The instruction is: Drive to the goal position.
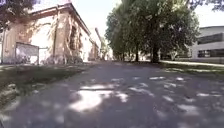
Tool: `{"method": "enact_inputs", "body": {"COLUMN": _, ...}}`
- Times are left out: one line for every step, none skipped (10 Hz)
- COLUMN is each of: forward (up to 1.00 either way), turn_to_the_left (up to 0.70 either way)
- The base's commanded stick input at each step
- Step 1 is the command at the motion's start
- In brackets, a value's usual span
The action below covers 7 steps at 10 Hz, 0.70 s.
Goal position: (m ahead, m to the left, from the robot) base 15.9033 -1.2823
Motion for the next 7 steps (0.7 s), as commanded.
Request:
{"method": "enact_inputs", "body": {"forward": 0.7, "turn_to_the_left": 0.0}}
{"method": "enact_inputs", "body": {"forward": 0.7, "turn_to_the_left": 0.0}}
{"method": "enact_inputs", "body": {"forward": 0.7, "turn_to_the_left": 0.0}}
{"method": "enact_inputs", "body": {"forward": 0.7, "turn_to_the_left": 0.0}}
{"method": "enact_inputs", "body": {"forward": 0.7, "turn_to_the_left": 0.0}}
{"method": "enact_inputs", "body": {"forward": 0.7, "turn_to_the_left": 0.0}}
{"method": "enact_inputs", "body": {"forward": 0.7, "turn_to_the_left": 0.0}}
